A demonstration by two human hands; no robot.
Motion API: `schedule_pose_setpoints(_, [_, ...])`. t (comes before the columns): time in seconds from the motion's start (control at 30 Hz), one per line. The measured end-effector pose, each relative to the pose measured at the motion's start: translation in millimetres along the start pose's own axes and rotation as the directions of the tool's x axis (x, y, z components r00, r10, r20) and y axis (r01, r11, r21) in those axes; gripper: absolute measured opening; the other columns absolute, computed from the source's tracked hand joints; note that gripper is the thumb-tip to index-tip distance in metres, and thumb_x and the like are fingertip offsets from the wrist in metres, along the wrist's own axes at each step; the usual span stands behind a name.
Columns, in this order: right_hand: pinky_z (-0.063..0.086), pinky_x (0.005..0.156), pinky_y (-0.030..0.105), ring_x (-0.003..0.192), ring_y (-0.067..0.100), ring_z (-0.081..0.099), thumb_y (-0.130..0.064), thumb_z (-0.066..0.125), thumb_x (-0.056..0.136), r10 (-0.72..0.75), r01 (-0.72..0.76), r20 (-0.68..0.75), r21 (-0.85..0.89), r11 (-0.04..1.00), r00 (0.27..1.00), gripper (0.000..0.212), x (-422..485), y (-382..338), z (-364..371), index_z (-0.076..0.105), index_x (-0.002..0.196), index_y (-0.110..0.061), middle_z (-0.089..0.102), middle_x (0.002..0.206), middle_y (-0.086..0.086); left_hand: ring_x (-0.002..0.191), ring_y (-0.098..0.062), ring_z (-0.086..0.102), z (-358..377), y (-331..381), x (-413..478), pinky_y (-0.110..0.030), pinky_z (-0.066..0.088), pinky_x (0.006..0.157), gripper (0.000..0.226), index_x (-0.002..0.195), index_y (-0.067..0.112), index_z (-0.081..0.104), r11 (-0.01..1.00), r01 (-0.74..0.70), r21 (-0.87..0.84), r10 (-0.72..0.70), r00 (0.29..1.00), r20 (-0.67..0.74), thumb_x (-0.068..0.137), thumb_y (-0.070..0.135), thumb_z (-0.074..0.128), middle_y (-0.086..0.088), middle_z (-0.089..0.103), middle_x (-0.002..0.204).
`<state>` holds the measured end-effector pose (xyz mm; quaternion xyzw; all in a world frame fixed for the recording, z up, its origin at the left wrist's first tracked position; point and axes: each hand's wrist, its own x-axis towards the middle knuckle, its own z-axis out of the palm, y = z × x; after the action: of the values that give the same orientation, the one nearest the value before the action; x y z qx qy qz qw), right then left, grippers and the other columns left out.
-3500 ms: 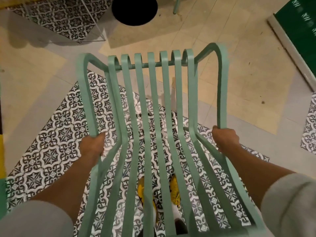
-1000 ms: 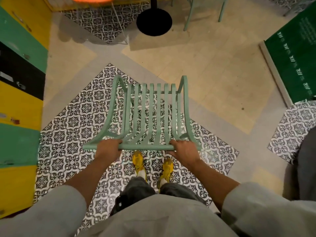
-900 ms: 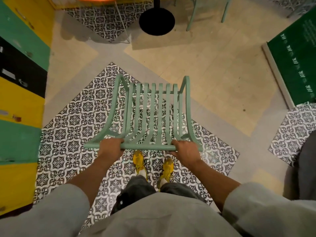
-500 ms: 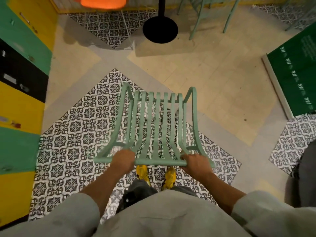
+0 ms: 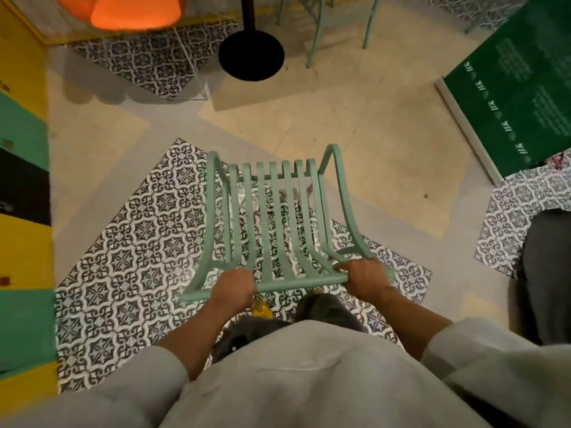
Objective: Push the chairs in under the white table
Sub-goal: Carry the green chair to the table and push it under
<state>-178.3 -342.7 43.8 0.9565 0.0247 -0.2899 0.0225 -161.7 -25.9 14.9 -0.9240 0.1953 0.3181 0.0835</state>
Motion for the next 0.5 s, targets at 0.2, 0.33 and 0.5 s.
schedule_pose_setpoints(0.2, [0.055,0.102,0.039,0.083,0.011,0.071,-0.036,0.065,0.102,-0.004,0.004,0.011,-0.014,1.000,1.000,0.039,30,10,-17,0.064,0.139,-0.048,0.076,0.099,-0.009,0.095,-0.026,0.076,-26,-7,27,-0.039,0.063,0.086,0.026,0.112,0.014,0.076,0.998,0.025,-0.064,-0.024,0.999,0.023,0.089,0.025,0.072,-0.007,0.077,0.106])
schedule_pose_setpoints(0.33, [0.064,0.076,0.030,0.075,0.011,0.068,-0.036,0.066,0.100,-0.029,0.029,0.036,-0.003,1.000,0.999,0.044,56,23,-35,0.062,0.142,-0.047,0.075,0.097,-0.008,0.097,-0.025,0.075,-45,-9,48,-0.039,0.064,0.087,0.025,0.115,0.017,0.076,0.991,0.066,-0.115,-0.063,0.998,0.025,0.091,0.022,0.067,-0.005,0.076,0.109])
schedule_pose_setpoints(0.5, [0.063,0.072,0.027,0.075,0.009,0.065,-0.037,0.067,0.098,-0.067,0.067,0.010,0.009,0.998,0.998,0.042,93,46,-61,0.066,0.138,-0.047,0.076,0.100,-0.011,0.108,-0.025,0.073,-73,-9,79,-0.039,0.058,0.094,0.037,0.126,0.023,0.072,0.991,0.085,-0.104,-0.082,0.996,0.033,0.090,0.028,0.070,-0.003,0.074,0.120])
